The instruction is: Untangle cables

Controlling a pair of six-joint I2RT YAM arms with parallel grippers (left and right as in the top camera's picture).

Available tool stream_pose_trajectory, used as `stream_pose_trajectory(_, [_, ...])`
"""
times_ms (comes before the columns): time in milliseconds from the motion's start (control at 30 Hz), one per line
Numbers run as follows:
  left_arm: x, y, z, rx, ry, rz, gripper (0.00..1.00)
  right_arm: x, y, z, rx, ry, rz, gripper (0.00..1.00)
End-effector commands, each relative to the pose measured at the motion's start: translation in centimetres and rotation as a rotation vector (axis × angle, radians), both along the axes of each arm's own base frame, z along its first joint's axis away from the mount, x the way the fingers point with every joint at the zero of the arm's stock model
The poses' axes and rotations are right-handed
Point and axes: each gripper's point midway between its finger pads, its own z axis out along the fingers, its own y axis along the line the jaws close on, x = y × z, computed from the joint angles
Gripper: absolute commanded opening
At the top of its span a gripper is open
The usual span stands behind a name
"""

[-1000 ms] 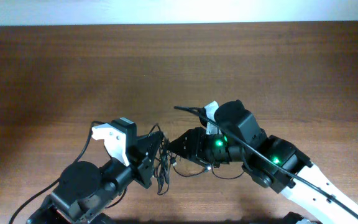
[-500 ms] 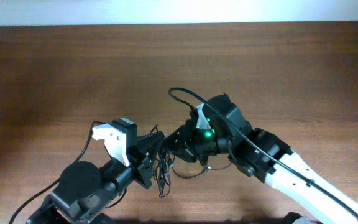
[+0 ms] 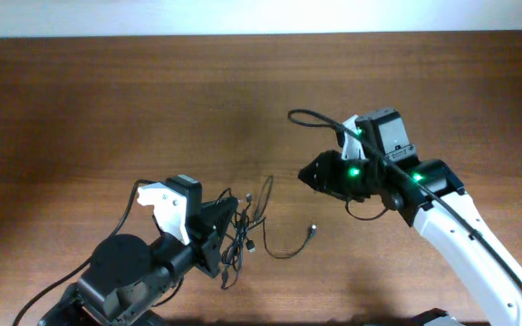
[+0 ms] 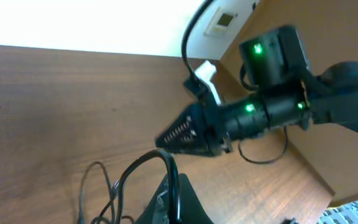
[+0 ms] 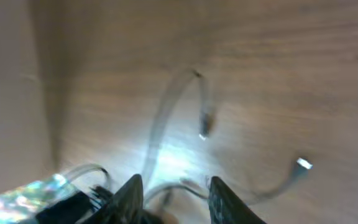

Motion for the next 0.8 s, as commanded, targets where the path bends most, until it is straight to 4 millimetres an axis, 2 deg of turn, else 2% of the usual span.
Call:
stream_pose_trajectory(0, [1.2, 1.9, -0.7, 0.057, -0.008, 0.12, 0.0, -0.5, -1.0, -0.7, -0.081, -0.026, 0.046, 0.34])
stream_pose_trajectory(33, [1.9, 2.1, -1.1, 0.052, 0.01, 0.16, 0.0, -0.8, -1.3, -1.0, -0.098, -0.012, 0.04, 0.33])
stream_pose_trajectory(67, [2.8, 1.5, -0.7, -0.017, 0.034, 0.186, 0.0, -0.8, -1.7, -1.3, -0.121, -0.005, 0.03, 0.3])
stream_pose_trajectory(100, [4.1, 1.3, -0.8, -0.014, 0.033, 0.219, 0.0, -0.9, -2.3, -1.7, -0.155, 0.005, 0.015, 0.29])
stream_pose_trajectory(167, [6.8, 1.5, -4.4, 0.091, 0.125, 0.299, 0.0, -1.6, -4.2, -2.8, -0.251, 0.046, -0.019, 0.29])
stream_pose_trajectory(233, [8.6, 1.1, -7.7, 0.133, 0.234, 0.33, 0.0, -2.3, -5.3, -3.3, -0.31, 0.073, -0.034, 0.29])
stream_pose_trajectory(267, [9.9, -0.6, -8.7, 0.086, 0.287, 0.294, 0.0, -2.6, -5.8, -3.4, -0.335, 0.077, -0.043, 0.28])
stream_pose_trajectory(300, [10.7, -2.6, -8.3, 0.031, 0.281, 0.215, 0.0, -2.6, -6.7, -3.2, -0.351, 0.077, -0.069, 0.28])
stream_pose_trajectory(333, [11.6, -6.1, -6.3, -0.08, 0.227, 0.06, 0.0, -2.7, -8.1, -2.7, -0.351, 0.087, -0.115, 0.28])
stream_pose_trajectory(367, [11.7, -9.1, -2.8, -0.197, 0.117, -0.106, 0.0, -2.8, -10.4, -1.9, -0.346, 0.09, -0.191, 0.29])
stream_pose_trajectory(400, [11.5, -10.2, -0.4, -0.263, 0.041, -0.185, 0.0, -2.8, -12.6, -1.1, -0.34, 0.082, -0.265, 0.28])
stream_pose_trajectory(467, [10.9, -11.0, 4.5, -0.412, -0.083, -0.265, 0.0, -3.1, -16.1, 0.4, -0.341, 0.038, -0.367, 0.29])
stream_pose_trajectory(500, [11.0, -11.0, 5.7, -0.437, -0.132, -0.274, 0.0, -3.9, -18.7, 1.5, -0.339, 0.023, -0.464, 0.29])
stream_pose_trajectory(533, [12.0, -10.4, 3.9, -0.396, -0.085, -0.238, 0.0, -4.4, -19.6, 1.8, -0.339, 0.02, -0.502, 0.29])
stream_pose_trajectory(567, [13.7, -8.7, 0.5, -0.327, 0.024, -0.159, 0.0, -5.0, -20.0, 2.1, -0.356, 0.005, -0.488, 0.29])
stream_pose_trajectory(600, [15.5, -5.3, -4.6, -0.249, 0.202, -0.016, 0.0, -5.3, -20.1, 2.0, -0.368, 0.002, -0.469, 0.29])
stream_pose_trajectory(633, [16.3, -1.3, -8.7, -0.172, 0.338, 0.137, 0.0, -5.5, -20.0, 1.9, -0.374, 0.011, -0.459, 0.29])
stream_pose_trajectory(667, [16.1, 3.6, -13.0, -0.085, 0.493, 0.338, 0.01, -5.5, -20.0, 1.9, -0.374, 0.012, -0.459, 0.29])
stream_pose_trajectory(700, [15.3, 7.7, -15.7, -0.003, 0.583, 0.505, 0.21, -5.5, -20.0, 1.9, -0.374, 0.012, -0.459, 0.29])
stream_pose_trajectory(733, [14.5, 10.0, -16.9, 0.045, 0.628, 0.597, 0.63, -5.4, -20.0, 1.9, -0.374, 0.009, -0.46, 0.29])
stream_pose_trajectory(767, [13.7, 12.1, -17.9, 0.09, 0.673, 0.678, 0.99, -5.4, -20.0, 1.9, -0.374, 0.009, -0.46, 0.29])
